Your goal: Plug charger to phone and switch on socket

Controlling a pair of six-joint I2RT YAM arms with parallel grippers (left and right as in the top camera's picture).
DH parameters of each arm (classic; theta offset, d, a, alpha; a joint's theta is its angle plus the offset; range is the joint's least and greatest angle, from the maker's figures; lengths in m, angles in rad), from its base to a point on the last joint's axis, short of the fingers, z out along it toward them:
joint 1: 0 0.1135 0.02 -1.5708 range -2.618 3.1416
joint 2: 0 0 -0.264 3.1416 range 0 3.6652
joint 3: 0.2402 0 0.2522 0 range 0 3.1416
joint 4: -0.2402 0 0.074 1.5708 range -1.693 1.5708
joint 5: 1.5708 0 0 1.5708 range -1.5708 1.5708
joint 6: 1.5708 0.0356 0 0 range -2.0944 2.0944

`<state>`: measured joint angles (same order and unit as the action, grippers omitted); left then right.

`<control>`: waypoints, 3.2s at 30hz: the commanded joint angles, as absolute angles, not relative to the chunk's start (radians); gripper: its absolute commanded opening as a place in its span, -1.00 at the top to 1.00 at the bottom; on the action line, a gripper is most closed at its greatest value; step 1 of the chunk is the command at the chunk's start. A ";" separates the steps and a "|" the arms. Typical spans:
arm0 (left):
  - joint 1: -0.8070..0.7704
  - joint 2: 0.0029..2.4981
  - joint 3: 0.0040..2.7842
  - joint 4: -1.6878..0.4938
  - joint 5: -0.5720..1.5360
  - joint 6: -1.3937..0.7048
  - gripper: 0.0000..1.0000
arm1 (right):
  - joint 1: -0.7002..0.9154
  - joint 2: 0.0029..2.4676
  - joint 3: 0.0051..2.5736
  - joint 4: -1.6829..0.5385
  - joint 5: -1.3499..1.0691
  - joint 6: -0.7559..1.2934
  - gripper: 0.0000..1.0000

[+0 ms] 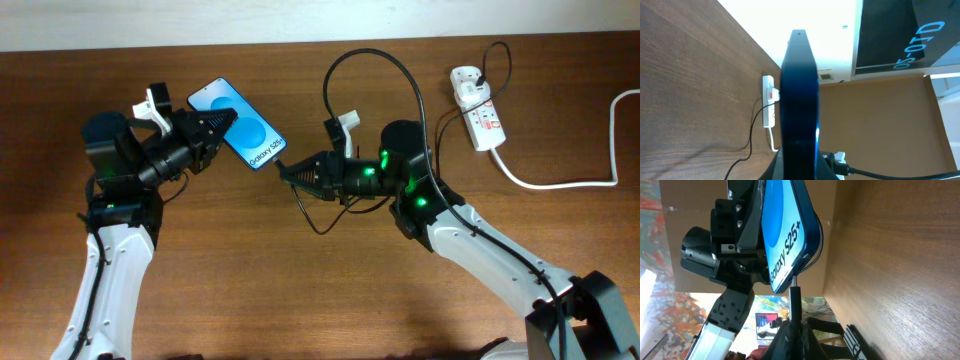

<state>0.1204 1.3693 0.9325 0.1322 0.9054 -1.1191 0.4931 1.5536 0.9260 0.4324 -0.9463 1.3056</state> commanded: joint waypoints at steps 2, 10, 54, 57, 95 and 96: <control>0.123 1.363 0.947 0.141 0.952 -1.114 1.00 | 0.491 1.554 0.932 0.443 -0.923 1.291 0.91; 0.123 1.363 0.947 0.140 0.954 -1.114 1.00 | 0.493 1.554 0.932 0.449 -0.923 1.291 0.91; -0.081 1.363 0.947 0.112 1.322 -0.925 1.00 | 0.536 1.557 0.932 0.656 -0.663 1.207 0.91; -0.123 1.363 0.947 0.112 1.351 -0.925 1.00 | 0.535 1.557 0.933 0.695 -0.668 1.182 0.91; -0.095 1.363 0.947 0.115 1.376 -0.925 1.00 | 0.381 1.557 0.933 0.652 -0.779 1.100 0.91; -0.096 1.363 0.947 0.115 1.373 -0.925 1.00 | 0.381 1.557 0.932 0.650 -0.787 1.099 0.90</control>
<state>0.0086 1.3849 0.9936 0.1619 1.0027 -0.9230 0.3626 1.5562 0.8722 0.6044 -1.0370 1.1004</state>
